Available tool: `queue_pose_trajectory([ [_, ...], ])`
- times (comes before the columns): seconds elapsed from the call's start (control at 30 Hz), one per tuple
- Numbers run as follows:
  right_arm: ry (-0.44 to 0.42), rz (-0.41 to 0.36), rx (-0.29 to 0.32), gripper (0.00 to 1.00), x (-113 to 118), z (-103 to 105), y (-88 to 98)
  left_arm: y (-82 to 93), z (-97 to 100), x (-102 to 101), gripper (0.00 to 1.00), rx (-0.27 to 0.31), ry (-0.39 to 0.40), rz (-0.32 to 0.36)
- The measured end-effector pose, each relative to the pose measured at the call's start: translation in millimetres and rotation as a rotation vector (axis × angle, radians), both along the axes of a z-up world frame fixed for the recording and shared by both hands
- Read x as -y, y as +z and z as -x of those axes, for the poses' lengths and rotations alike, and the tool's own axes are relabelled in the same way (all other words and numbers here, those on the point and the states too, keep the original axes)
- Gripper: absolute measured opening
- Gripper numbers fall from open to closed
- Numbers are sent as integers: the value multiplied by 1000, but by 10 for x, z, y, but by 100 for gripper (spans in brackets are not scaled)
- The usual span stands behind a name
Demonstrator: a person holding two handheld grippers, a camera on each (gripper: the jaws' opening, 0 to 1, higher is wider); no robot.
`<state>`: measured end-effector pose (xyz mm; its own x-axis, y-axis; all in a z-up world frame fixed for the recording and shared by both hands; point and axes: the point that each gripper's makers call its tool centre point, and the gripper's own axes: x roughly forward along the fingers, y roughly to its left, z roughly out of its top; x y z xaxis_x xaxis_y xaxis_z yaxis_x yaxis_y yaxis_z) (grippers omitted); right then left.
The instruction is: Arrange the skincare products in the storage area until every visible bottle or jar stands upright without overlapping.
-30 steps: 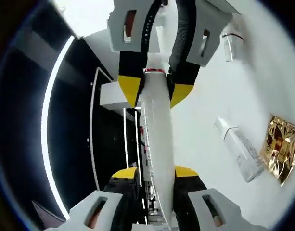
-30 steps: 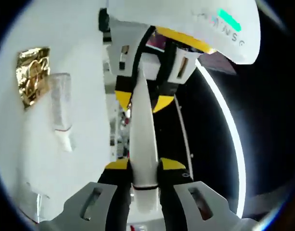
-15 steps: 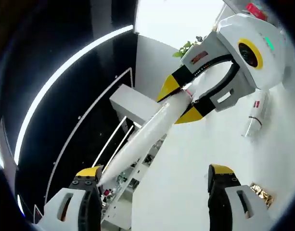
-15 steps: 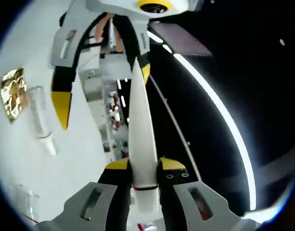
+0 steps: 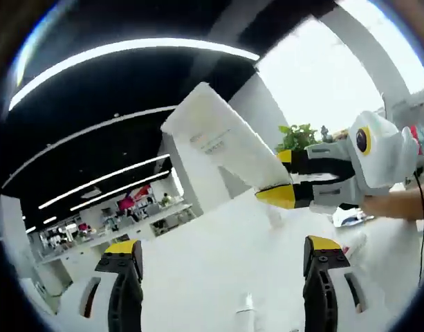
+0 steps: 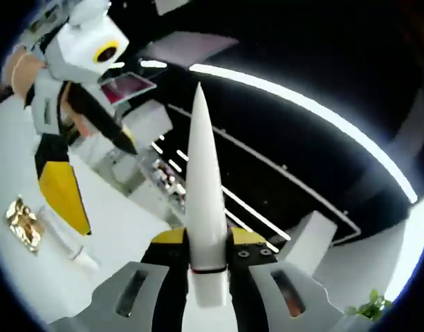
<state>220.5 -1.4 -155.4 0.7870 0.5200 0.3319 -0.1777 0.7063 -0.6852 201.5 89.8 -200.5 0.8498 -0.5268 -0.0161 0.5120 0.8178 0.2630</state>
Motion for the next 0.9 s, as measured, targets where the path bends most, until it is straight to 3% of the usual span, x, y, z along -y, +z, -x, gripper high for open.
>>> queue_pose_trajectory([
  [0.1,157,-139,-133,18,10,-66,-5,101,26,24,99,-34,-69,97],
  [0.17,179,-189,-182,18,48,-116,-33,125,69,77,98,-29,-131,102],
  [0.27,271,-283,-274,18,55,-189,-52,157,74,95,99,11,-147,103],
  [0.33,338,-345,-324,18,43,-169,-52,158,68,106,98,4,-154,117],
  [0.47,438,-439,-387,18,22,-119,-40,205,167,271,98,-67,-286,236],
  [0.6,633,-566,-497,18,-48,-20,-14,339,297,354,98,-107,-383,342],
  [0.67,783,-578,-563,19,-164,104,-25,339,383,397,94,-143,-442,338],
  [0.7,835,-590,-638,19,-220,149,-78,361,400,400,94,-159,-452,357],
  [0.83,888,-570,-689,19,-380,215,-157,469,429,372,93,-182,-487,435],
  [0.9,932,-522,-753,19,-475,283,-233,545,434,329,92,-178,-503,456],
])
